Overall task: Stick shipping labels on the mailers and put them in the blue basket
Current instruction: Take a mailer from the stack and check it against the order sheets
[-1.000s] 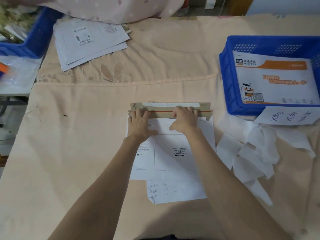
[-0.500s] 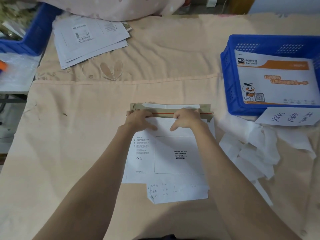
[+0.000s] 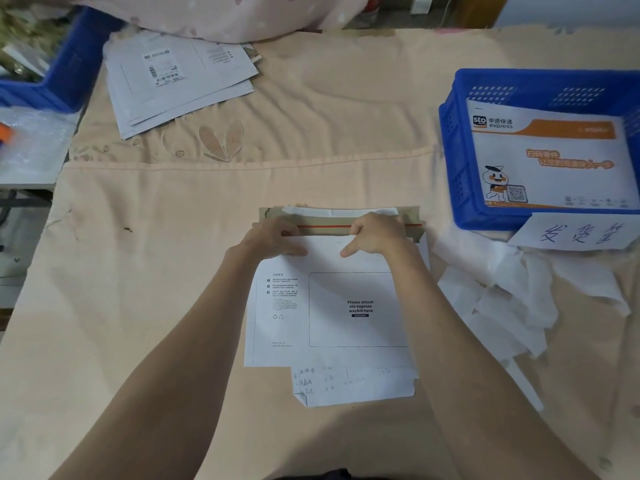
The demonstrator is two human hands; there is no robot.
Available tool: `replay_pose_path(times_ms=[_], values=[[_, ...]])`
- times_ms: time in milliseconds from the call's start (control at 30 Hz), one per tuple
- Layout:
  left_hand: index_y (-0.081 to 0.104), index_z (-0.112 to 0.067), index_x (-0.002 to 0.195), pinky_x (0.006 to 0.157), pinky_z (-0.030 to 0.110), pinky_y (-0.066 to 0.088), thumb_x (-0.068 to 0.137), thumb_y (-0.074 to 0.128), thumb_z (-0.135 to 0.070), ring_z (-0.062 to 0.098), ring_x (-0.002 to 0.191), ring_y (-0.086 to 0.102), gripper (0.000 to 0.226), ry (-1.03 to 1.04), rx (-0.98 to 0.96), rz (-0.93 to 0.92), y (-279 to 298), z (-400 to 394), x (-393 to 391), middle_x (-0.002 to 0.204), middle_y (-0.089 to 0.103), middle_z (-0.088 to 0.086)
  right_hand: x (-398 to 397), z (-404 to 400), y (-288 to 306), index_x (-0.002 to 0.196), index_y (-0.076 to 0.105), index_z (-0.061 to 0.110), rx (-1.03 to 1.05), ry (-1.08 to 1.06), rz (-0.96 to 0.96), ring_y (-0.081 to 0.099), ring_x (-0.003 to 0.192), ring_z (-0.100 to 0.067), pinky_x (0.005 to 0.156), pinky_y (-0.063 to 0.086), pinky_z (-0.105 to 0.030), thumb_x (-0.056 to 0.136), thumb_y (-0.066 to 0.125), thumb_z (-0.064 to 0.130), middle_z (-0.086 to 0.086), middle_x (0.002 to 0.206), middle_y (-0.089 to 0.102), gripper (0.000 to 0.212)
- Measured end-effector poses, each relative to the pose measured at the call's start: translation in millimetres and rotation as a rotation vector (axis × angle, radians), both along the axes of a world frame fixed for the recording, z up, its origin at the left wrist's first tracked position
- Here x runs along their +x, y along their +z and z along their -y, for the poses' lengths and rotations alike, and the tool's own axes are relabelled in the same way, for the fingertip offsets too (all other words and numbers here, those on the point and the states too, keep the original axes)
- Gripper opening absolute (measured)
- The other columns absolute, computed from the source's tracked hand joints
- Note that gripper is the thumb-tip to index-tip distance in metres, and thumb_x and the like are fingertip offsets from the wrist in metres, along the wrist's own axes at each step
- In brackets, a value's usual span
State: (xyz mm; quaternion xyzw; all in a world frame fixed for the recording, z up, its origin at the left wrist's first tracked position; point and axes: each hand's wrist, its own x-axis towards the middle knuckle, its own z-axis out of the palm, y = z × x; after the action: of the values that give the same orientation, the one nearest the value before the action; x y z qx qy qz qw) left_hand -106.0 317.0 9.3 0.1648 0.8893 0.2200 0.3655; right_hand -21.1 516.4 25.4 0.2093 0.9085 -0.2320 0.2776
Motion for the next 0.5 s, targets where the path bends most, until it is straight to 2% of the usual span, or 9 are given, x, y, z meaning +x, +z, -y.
replay_pose_path(times_ms=[100,200,267,367,400,500], values=[[0.055,-0.032,0.071,0.062,0.024,0.035,0.068,0.083,-0.021,0.021,0.083,0.049,0.030,0.004,0.034,0.011,-1,5,0,0.088,0.050,-0.001,3,-8,0,0.105,0.065,0.020,0.080,0.022,0.087,0.055,0.104,-0.023,0.102,0.028,-0.037,0.065,0.081,0.046,0.003,0.106,0.066,0.050],[0.057,-0.027,0.078,0.067,0.025,0.037,0.069,0.083,-0.020,0.020,0.084,0.049,0.028,0.003,0.042,0.011,-3,7,1,0.084,0.052,-0.003,5,-15,-4,0.119,0.062,0.020,0.171,0.011,0.165,0.042,0.126,-0.027,0.109,0.023,-0.040,0.064,0.081,0.046,-0.003,0.124,0.058,0.064],[0.061,-0.025,0.079,0.063,0.024,0.035,0.068,0.085,-0.026,0.018,0.080,0.048,0.026,-0.001,0.005,-0.010,-1,6,2,0.081,0.050,-0.005,4,-17,-4,0.123,0.060,0.022,0.177,-0.013,0.177,0.033,0.132,-0.027,0.110,0.023,-0.039,0.063,0.082,0.047,-0.005,0.128,0.054,0.069],[0.066,-0.020,0.080,0.056,0.020,0.033,0.068,0.085,-0.027,0.013,0.073,0.047,0.023,-0.040,-0.007,-0.017,6,9,3,0.076,0.048,-0.011,6,-25,0,0.111,0.063,0.025,0.148,-0.018,0.183,0.043,0.126,-0.027,0.108,0.020,-0.042,0.064,0.080,0.049,-0.002,0.124,0.058,0.055],[0.064,-0.024,0.078,0.058,0.018,0.035,0.069,0.085,-0.025,0.014,0.077,0.048,0.023,-0.036,0.007,-0.011,7,11,2,0.079,0.049,-0.011,7,-29,0,0.105,0.063,0.027,0.132,-0.031,0.181,0.047,0.122,-0.028,0.106,0.022,-0.043,0.065,0.080,0.050,0.000,0.122,0.059,0.049],[0.048,-0.041,0.070,0.065,0.020,0.038,0.070,0.085,-0.022,0.015,0.087,0.049,0.041,-0.016,0.032,-0.003,12,15,4,0.083,0.050,-0.011,12,-37,-2,0.082,0.057,0.028,0.084,-0.078,0.164,0.054,0.114,-0.027,0.106,0.027,-0.044,0.063,0.080,0.052,0.001,0.117,0.063,0.038]])
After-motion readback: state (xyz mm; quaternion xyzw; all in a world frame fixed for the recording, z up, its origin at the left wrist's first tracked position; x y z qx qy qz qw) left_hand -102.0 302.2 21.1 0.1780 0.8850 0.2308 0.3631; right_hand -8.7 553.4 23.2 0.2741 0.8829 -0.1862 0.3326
